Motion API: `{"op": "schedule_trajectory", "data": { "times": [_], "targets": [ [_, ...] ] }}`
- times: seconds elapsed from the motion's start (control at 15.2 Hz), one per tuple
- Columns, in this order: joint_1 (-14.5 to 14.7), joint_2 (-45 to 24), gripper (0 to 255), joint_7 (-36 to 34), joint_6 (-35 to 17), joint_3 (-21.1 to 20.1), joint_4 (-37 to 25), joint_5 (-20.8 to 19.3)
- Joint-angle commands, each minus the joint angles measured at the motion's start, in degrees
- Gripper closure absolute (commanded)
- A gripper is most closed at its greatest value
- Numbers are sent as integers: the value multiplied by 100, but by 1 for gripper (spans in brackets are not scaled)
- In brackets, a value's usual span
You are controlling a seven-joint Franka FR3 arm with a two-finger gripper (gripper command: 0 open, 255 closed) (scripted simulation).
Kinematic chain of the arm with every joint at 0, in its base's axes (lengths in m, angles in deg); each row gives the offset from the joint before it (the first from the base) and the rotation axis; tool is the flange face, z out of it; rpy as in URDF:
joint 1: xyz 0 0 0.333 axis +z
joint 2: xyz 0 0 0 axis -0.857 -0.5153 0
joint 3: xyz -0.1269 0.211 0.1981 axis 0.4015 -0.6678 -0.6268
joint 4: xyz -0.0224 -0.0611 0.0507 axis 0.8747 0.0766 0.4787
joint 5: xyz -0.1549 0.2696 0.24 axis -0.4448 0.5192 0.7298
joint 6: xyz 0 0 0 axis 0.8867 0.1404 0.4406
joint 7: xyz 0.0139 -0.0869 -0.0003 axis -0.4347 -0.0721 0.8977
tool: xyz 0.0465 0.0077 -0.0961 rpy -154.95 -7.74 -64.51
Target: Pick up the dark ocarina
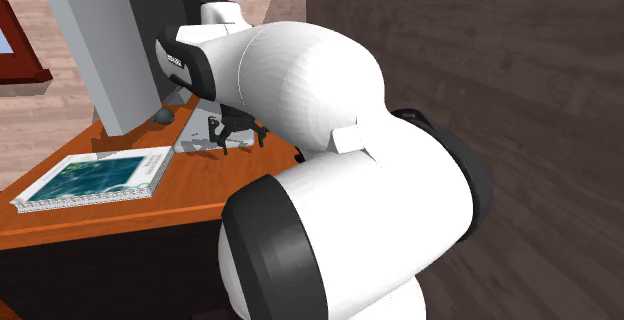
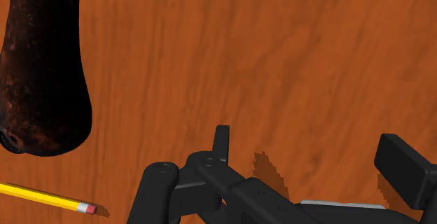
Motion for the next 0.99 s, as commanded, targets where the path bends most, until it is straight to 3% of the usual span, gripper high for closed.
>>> {"op": "schedule_trajectory", "data": {
  "times": [0.0, 0.92],
  "targets": [
    [0, 0, 0, 0, 0, 0, 0, 0],
    [-583, 1537, 0, 1729, 174, 1855, 479, -948]
  ]
}}
